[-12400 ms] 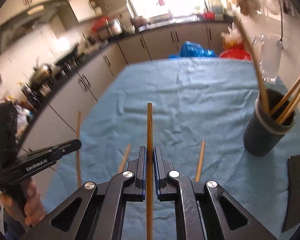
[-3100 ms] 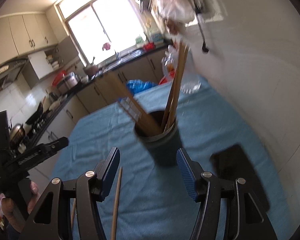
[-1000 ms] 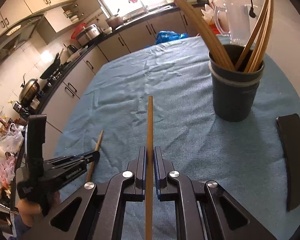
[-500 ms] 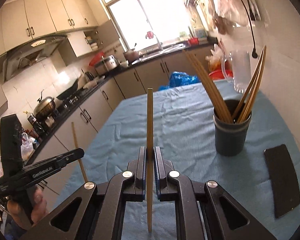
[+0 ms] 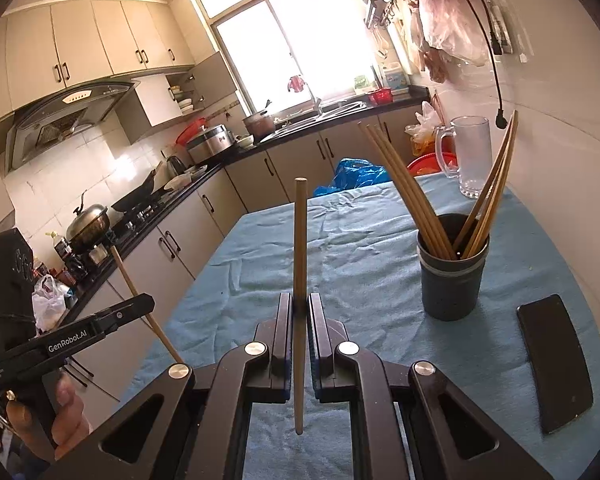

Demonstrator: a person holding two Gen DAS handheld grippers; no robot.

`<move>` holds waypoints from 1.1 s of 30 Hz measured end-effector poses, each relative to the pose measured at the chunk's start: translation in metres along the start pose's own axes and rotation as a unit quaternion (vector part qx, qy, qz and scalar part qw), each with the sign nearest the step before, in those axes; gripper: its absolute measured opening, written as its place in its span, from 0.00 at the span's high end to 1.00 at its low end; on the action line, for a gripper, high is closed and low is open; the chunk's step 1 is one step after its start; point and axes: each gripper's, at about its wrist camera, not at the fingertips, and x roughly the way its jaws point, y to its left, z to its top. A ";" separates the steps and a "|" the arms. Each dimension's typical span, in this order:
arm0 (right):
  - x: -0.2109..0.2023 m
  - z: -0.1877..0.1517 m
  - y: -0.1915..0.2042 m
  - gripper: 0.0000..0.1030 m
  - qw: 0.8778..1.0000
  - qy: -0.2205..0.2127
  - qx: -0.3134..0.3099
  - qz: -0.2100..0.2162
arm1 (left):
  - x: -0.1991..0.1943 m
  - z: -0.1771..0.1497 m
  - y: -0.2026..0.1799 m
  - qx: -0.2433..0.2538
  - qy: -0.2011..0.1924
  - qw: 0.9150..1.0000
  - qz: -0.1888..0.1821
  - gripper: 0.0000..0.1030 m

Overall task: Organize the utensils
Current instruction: 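Carry the upright chopstick with the left gripper over the grey cup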

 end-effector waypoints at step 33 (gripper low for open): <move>-0.052 0.022 -0.056 0.93 0.995 -0.065 0.056 -0.045 | 0.001 0.022 -0.032 0.019 0.002 0.999 -0.037 0.94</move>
